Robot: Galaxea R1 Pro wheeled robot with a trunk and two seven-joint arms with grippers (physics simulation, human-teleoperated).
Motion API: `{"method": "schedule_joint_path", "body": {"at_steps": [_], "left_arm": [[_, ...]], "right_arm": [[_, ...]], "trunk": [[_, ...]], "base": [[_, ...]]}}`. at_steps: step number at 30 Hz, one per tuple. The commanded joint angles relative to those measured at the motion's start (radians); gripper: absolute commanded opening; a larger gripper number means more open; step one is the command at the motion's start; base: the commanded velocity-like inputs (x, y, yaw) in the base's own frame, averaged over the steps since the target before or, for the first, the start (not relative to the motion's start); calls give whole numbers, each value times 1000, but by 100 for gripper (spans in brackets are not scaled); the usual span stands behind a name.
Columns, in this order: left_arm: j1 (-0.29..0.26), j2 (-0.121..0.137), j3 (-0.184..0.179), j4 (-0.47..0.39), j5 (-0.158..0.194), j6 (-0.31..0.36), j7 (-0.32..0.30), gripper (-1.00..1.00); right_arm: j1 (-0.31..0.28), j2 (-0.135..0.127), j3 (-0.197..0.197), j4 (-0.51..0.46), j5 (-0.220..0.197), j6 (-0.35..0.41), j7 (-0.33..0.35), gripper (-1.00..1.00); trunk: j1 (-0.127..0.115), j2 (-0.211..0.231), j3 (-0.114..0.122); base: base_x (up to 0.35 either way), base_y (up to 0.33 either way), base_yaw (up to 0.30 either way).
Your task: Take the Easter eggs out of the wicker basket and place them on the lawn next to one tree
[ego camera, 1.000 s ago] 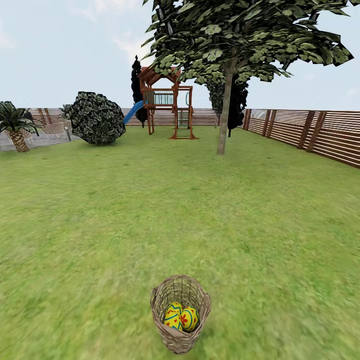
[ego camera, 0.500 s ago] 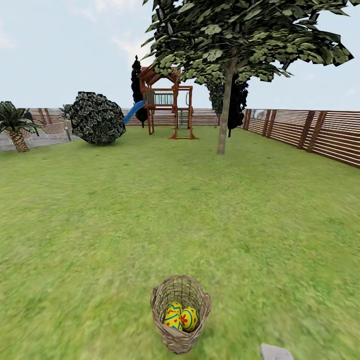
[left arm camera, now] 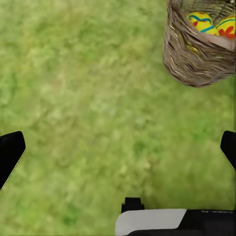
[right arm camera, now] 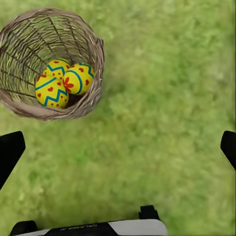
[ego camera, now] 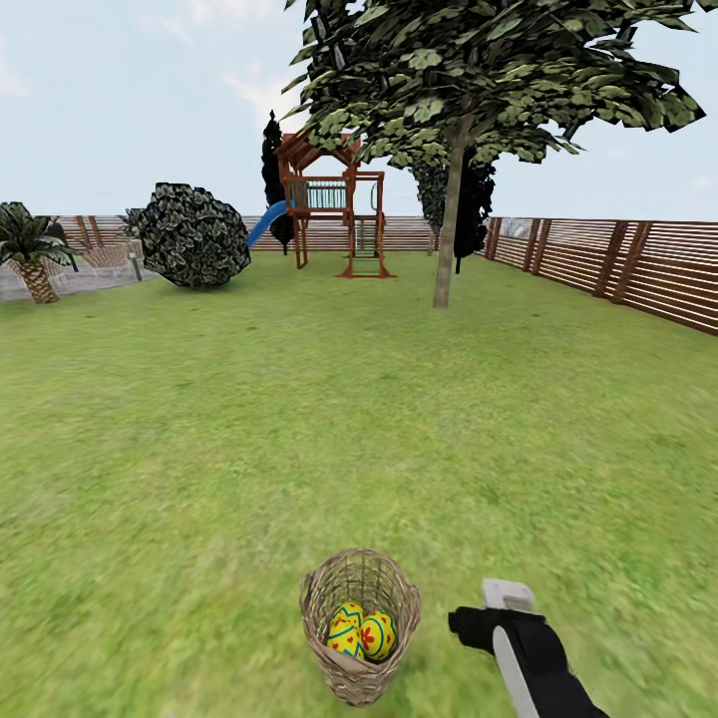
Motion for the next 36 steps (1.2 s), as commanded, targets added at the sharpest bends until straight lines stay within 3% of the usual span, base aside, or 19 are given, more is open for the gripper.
{"method": "schedule_joint_path", "body": {"at_steps": [1,6,11,15,19,24,28,36], "left_arm": [[0,0,1,-35,1,35,0,100],[4,1,0,-235,0,205,0,100],[8,3,2,-494,-5,426,0,100],[8,13,5,-590,-3,507,2,100],[6,16,5,-617,-7,536,6,100],[4,18,5,-632,-12,627,13,100],[4,19,6,-634,-12,650,35,100],[3,20,42,-633,-11,657,52,100]], "right_arm": [[-18,1,-1,15,-11,3,-12,100],[-123,5,0,119,-13,1,-25,100],[-223,19,0,209,-13,0,-30,100],[-267,23,0,289,-13,-6,-31,100],[-302,24,0,375,-13,-24,-32,100],[-362,29,0,552,-14,-111,-33,100],[-384,38,0,644,-14,-178,-33,100],[-400,44,0,708,-14,-237,-31,100]], "trunk": [[1,-2,-2],[1,-2,-2],[1,-2,-2],[1,-2,-2],[1,-2,-2],[1,-2,-2],[1,-2,-2],[1,-2,-2]], "base": [[0,0,0],[0,0,0],[0,0,0],[0,0,0],[0,0,0],[0,0,0],[0,0,0],[0,0,0]]}}
